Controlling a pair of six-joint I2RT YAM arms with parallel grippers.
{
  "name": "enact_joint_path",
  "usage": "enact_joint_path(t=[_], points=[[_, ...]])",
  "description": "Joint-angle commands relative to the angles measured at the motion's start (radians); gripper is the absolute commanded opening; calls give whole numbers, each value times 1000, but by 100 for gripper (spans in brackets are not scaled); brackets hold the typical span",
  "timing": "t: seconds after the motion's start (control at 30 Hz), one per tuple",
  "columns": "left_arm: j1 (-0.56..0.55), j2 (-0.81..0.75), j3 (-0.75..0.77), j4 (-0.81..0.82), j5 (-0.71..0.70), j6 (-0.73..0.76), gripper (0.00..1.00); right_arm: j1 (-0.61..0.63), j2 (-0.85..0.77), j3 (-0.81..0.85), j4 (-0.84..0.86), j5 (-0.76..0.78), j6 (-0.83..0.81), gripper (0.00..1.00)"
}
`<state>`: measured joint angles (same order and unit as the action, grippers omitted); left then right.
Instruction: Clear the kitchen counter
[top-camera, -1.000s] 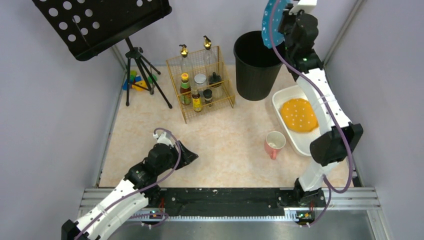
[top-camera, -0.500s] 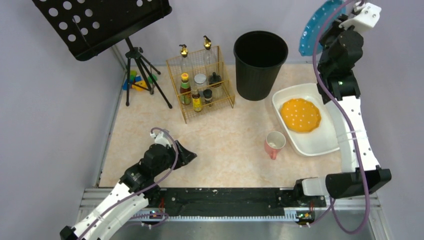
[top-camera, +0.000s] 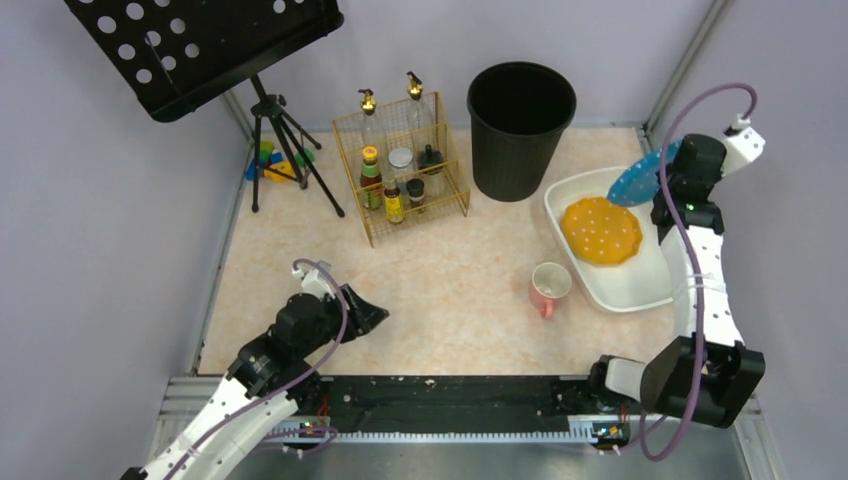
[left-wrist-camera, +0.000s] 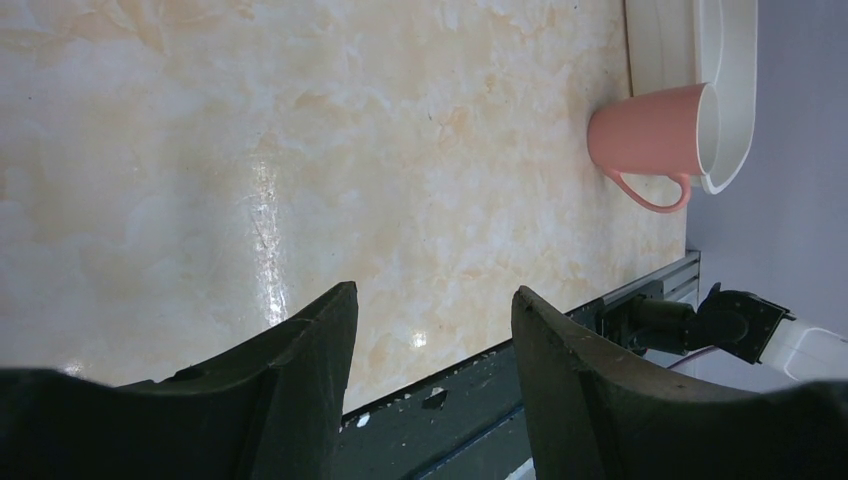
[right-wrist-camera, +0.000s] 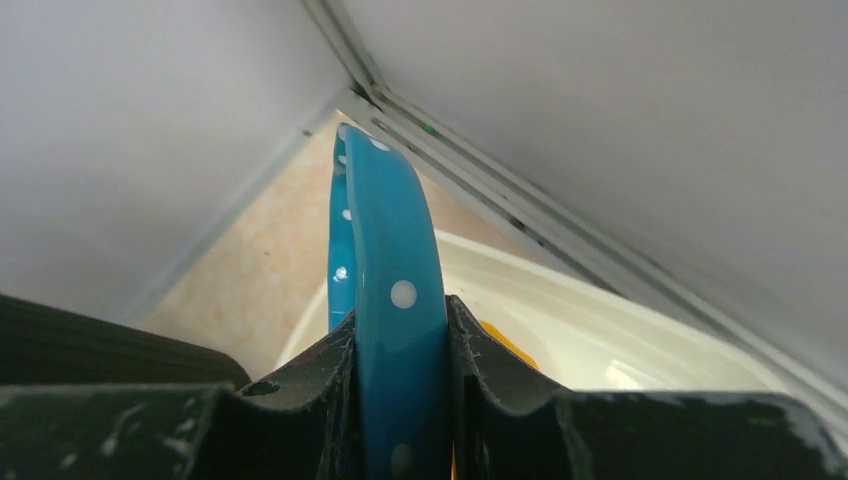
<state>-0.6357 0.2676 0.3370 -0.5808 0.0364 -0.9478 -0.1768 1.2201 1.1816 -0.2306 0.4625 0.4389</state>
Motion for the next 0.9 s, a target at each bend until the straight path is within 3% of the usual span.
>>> enact_joint_path(t=[0.0,0.5,0.87], points=[[-1,-42,22,-9,-6,10,63,-88,-90,-61,138,-164,243,0],[-2,-85,-22,-7,22,-3,63,-107,-104,-441,435,-262,467,0],[-1,-80,-26,2,25,0,63,-106,-99,-560,475,-237,489,0]])
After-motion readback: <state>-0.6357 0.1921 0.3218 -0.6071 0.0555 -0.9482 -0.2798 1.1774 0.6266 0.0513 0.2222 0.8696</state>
